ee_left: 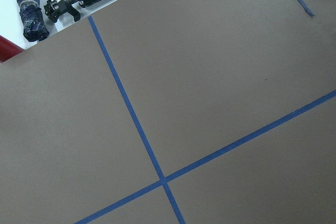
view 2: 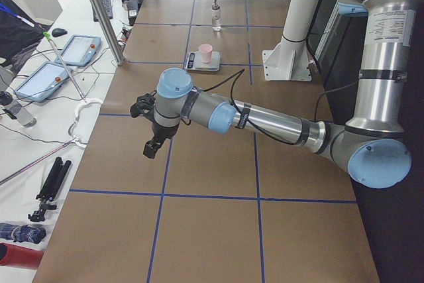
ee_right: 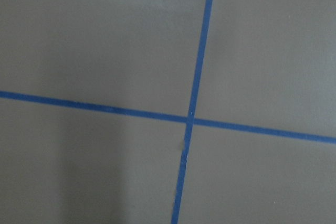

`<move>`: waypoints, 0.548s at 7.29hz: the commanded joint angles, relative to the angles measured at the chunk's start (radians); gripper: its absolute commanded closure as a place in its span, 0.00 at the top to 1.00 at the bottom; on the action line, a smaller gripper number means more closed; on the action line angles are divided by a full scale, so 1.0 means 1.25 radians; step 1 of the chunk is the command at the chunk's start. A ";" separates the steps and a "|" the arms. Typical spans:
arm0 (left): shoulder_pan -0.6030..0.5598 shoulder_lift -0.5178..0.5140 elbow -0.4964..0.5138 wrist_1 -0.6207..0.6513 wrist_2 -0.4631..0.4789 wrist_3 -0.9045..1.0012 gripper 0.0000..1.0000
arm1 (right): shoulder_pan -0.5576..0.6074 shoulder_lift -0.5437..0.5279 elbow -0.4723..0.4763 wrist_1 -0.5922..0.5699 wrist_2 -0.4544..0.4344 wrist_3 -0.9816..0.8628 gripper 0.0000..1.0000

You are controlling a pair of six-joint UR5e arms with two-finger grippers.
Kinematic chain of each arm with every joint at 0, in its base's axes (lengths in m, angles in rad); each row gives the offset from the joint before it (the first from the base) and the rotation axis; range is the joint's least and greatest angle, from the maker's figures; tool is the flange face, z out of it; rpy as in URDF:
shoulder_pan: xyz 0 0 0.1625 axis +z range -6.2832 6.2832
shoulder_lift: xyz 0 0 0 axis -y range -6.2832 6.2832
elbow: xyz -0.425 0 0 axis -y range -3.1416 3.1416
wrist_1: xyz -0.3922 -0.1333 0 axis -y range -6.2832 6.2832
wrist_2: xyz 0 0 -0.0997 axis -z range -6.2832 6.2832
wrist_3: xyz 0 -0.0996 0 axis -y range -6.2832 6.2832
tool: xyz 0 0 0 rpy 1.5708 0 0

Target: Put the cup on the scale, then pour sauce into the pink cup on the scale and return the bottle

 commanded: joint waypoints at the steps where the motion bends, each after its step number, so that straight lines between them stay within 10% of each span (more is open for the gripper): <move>1: 0.000 0.004 0.011 0.002 -0.016 0.002 1.00 | 0.007 -0.101 0.004 0.082 0.024 0.002 1.00; 4: -0.004 0.009 0.053 0.011 -0.097 -0.002 1.00 | 0.020 -0.104 0.005 0.086 0.068 -0.001 1.00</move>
